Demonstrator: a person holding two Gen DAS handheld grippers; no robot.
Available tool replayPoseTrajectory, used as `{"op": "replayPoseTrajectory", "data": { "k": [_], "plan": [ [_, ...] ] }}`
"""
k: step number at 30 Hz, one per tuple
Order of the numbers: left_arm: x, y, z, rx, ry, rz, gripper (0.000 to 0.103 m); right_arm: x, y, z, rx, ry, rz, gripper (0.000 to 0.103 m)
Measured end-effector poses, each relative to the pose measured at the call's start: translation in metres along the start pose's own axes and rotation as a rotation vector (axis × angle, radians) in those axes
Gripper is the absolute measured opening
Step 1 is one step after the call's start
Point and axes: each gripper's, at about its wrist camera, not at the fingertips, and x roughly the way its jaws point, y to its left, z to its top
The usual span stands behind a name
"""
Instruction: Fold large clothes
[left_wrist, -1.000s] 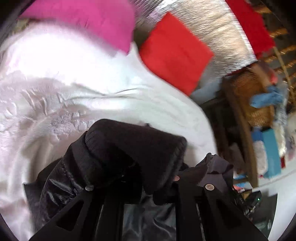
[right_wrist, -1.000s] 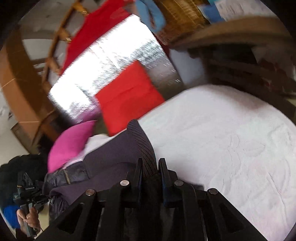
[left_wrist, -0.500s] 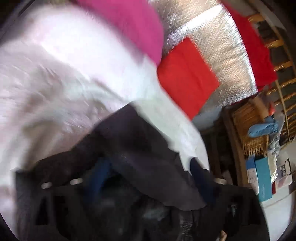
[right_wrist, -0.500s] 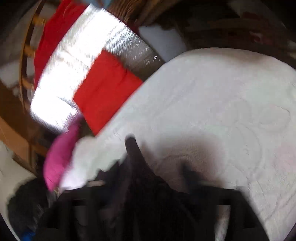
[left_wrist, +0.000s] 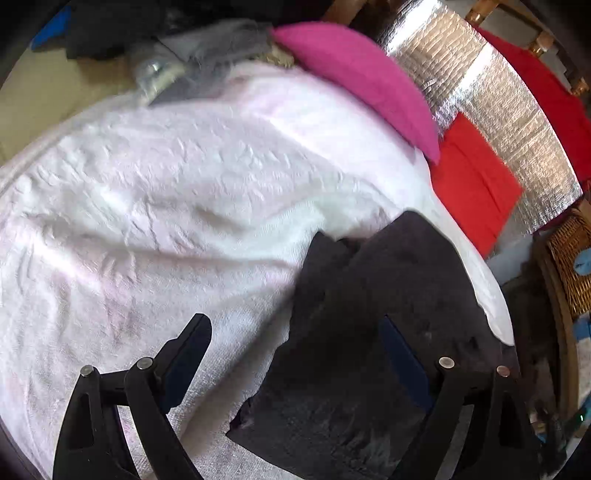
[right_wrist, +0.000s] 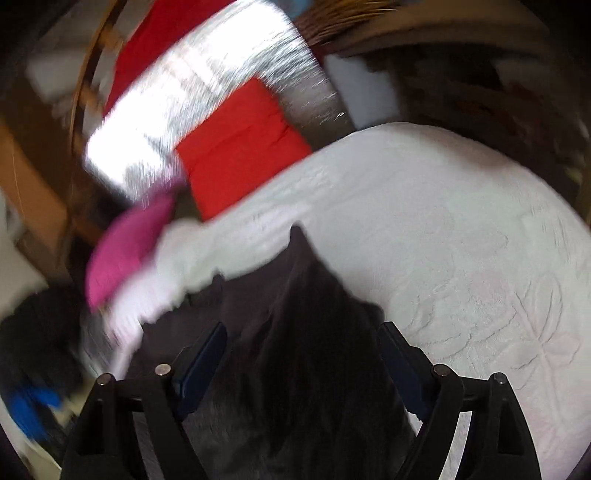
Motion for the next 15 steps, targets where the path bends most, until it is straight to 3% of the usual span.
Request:
{"op": "replayPoseTrajectory", "data": {
  "k": [3,5,7,8,9,10,12,13,14,15],
  "plan": [
    [0.0,-0.009,0.005,0.072,-0.033,-0.029,0.081,0.01,0.014,0.008,-0.074,-0.02,-0.14,0.085],
    [0.001,-0.016,0.01,0.126,-0.066,-0.021,0.081,0.026,0.019,0.02,-0.093,0.013,-0.18,0.085],
    [0.009,-0.022,0.012,0.159,-0.022,-0.071,0.081,0.045,0.027,0.026,-0.157,0.077,-0.231,0.085],
    [0.009,-0.026,0.01,0.173,-0.008,-0.082,0.072,0.06,0.032,0.031,-0.204,0.101,-0.286,0.085],
    [0.012,-0.031,0.009,0.191,0.005,-0.077,0.052,0.07,0.032,0.033,-0.224,0.115,-0.316,0.085],
    [0.017,-0.036,0.006,0.227,0.023,-0.043,0.044,0.083,0.029,0.034,-0.228,0.145,-0.325,0.084],
    [0.022,-0.046,-0.001,0.307,0.022,0.012,0.025,0.107,0.022,0.034,-0.194,0.233,-0.268,0.034],
    [0.024,-0.052,-0.004,0.348,0.01,0.038,0.021,0.112,0.024,0.033,-0.197,0.251,-0.273,0.032],
    [0.022,-0.056,-0.008,0.372,-0.007,0.057,0.016,0.113,0.031,0.033,-0.227,0.229,-0.307,0.021],
    [0.019,-0.059,-0.01,0.383,-0.02,0.062,0.013,0.111,0.044,0.033,-0.274,0.192,-0.327,0.017]
  ]
}}
